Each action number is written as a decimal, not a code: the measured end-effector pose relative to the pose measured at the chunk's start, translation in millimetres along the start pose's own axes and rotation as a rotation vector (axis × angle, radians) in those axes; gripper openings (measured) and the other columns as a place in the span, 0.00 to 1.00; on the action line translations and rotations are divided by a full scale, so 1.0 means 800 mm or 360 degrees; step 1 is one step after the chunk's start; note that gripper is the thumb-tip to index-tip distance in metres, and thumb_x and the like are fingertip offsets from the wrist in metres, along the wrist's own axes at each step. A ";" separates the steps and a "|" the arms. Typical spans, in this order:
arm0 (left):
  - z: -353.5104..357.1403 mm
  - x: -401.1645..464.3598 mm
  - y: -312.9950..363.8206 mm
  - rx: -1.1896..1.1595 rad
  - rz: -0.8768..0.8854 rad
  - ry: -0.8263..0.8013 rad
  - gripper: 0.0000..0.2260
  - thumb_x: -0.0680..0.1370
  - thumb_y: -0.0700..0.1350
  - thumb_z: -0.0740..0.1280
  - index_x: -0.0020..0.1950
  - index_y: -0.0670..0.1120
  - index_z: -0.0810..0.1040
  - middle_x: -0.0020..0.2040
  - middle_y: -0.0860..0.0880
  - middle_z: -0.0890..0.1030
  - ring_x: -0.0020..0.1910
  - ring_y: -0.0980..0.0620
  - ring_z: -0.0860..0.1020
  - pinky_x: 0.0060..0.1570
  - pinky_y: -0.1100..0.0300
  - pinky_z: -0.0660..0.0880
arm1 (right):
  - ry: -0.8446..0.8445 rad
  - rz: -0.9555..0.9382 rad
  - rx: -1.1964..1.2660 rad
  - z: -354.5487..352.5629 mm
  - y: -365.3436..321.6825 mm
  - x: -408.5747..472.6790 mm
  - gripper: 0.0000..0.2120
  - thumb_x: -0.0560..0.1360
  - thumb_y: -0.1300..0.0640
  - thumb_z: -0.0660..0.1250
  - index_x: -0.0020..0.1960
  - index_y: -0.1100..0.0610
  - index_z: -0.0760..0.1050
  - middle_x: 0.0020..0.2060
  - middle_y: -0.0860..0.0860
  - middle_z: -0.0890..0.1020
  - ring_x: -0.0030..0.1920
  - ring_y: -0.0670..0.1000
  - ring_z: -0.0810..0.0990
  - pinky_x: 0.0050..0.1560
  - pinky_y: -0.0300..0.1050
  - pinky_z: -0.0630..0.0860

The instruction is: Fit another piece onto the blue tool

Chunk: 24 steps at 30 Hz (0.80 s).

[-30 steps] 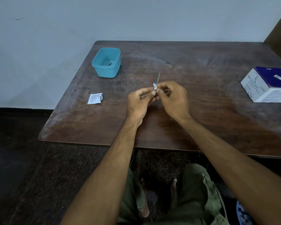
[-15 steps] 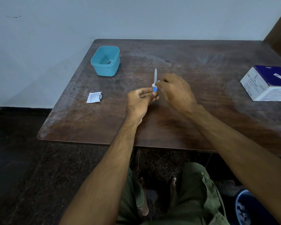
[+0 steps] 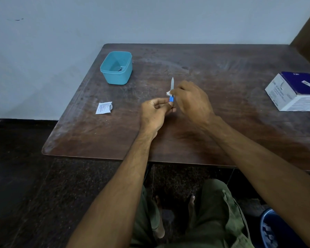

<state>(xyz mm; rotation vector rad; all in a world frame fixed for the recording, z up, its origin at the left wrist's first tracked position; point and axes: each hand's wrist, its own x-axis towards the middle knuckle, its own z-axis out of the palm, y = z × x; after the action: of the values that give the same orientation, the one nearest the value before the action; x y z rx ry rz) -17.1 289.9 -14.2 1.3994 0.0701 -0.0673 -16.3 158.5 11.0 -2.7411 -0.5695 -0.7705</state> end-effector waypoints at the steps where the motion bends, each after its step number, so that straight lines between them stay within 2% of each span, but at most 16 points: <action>1: 0.000 0.000 0.000 -0.0013 0.0003 0.0003 0.03 0.75 0.33 0.70 0.48 0.36 0.81 0.40 0.43 0.85 0.36 0.51 0.84 0.45 0.60 0.81 | -0.0054 -0.0055 -0.0019 0.001 0.000 -0.003 0.10 0.67 0.65 0.74 0.49 0.62 0.82 0.40 0.57 0.79 0.38 0.59 0.77 0.32 0.46 0.72; 4: 0.003 0.000 0.000 -0.0022 -0.0012 -0.0005 0.02 0.75 0.33 0.69 0.46 0.36 0.81 0.38 0.42 0.84 0.35 0.50 0.83 0.44 0.60 0.81 | -0.0090 -0.0148 -0.0053 0.000 0.000 -0.013 0.07 0.69 0.63 0.71 0.47 0.62 0.81 0.40 0.56 0.78 0.39 0.59 0.77 0.33 0.48 0.74; 5: 0.003 0.001 -0.001 -0.0019 -0.0016 -0.0005 0.02 0.75 0.33 0.69 0.46 0.36 0.81 0.39 0.41 0.84 0.36 0.49 0.83 0.44 0.59 0.82 | -0.0061 -0.0115 -0.0036 -0.001 0.002 -0.013 0.08 0.72 0.60 0.65 0.47 0.62 0.81 0.40 0.57 0.79 0.39 0.59 0.77 0.33 0.49 0.75; 7: 0.003 0.000 -0.002 0.0010 -0.0008 -0.0005 0.02 0.75 0.33 0.69 0.46 0.36 0.81 0.40 0.40 0.84 0.35 0.49 0.83 0.43 0.60 0.81 | 0.0039 -0.0036 -0.0027 0.001 0.010 -0.003 0.18 0.75 0.55 0.55 0.49 0.62 0.81 0.41 0.57 0.79 0.41 0.60 0.78 0.34 0.51 0.76; 8: 0.003 -0.001 -0.001 0.0022 0.0006 -0.0008 0.02 0.75 0.33 0.69 0.45 0.37 0.81 0.39 0.40 0.84 0.35 0.50 0.83 0.42 0.61 0.81 | 0.0063 0.0002 -0.0040 0.002 0.016 0.004 0.19 0.74 0.55 0.54 0.49 0.62 0.81 0.41 0.58 0.79 0.41 0.61 0.78 0.34 0.52 0.77; 11: 0.002 -0.003 0.000 0.0060 0.0041 -0.0014 0.02 0.75 0.33 0.69 0.46 0.38 0.81 0.38 0.42 0.84 0.34 0.51 0.83 0.41 0.62 0.81 | 0.0050 0.0046 -0.0098 0.000 0.024 0.018 0.12 0.73 0.61 0.60 0.48 0.63 0.81 0.41 0.58 0.79 0.41 0.62 0.78 0.34 0.53 0.78; 14: 0.001 -0.004 0.001 0.0056 0.0042 -0.0001 0.02 0.75 0.33 0.70 0.46 0.37 0.82 0.40 0.41 0.84 0.36 0.50 0.84 0.42 0.61 0.81 | 0.0020 -0.0110 -0.0071 -0.004 0.015 0.007 0.18 0.74 0.57 0.55 0.48 0.62 0.82 0.40 0.57 0.79 0.40 0.60 0.78 0.33 0.47 0.74; 17: 0.003 -0.005 0.000 0.0095 0.0046 -0.0005 0.02 0.75 0.34 0.70 0.47 0.37 0.82 0.41 0.40 0.84 0.37 0.50 0.84 0.42 0.61 0.81 | 0.0001 -0.0218 -0.0057 -0.005 0.014 -0.002 0.19 0.75 0.56 0.53 0.47 0.63 0.82 0.40 0.57 0.79 0.38 0.59 0.78 0.33 0.47 0.73; 22: 0.005 -0.007 -0.001 0.0146 0.0074 -0.0012 0.03 0.75 0.33 0.69 0.47 0.36 0.81 0.38 0.42 0.83 0.33 0.52 0.83 0.39 0.64 0.80 | 0.0069 -0.0004 -0.0173 -0.008 0.038 0.023 0.08 0.72 0.64 0.63 0.46 0.63 0.80 0.41 0.59 0.79 0.41 0.62 0.78 0.34 0.53 0.77; 24: 0.005 -0.007 0.000 0.0167 0.0077 -0.0006 0.04 0.75 0.33 0.69 0.49 0.35 0.81 0.38 0.42 0.83 0.33 0.53 0.83 0.38 0.64 0.80 | 0.0086 0.0002 -0.0166 -0.009 0.039 0.029 0.07 0.72 0.64 0.63 0.46 0.63 0.80 0.41 0.59 0.78 0.41 0.62 0.77 0.34 0.51 0.75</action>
<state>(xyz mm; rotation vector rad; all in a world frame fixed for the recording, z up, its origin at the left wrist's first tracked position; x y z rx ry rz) -22.9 285.8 -12.9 1.5054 0.0298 -0.0335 12.0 135.3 26.0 -2.8046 -0.5311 -0.8950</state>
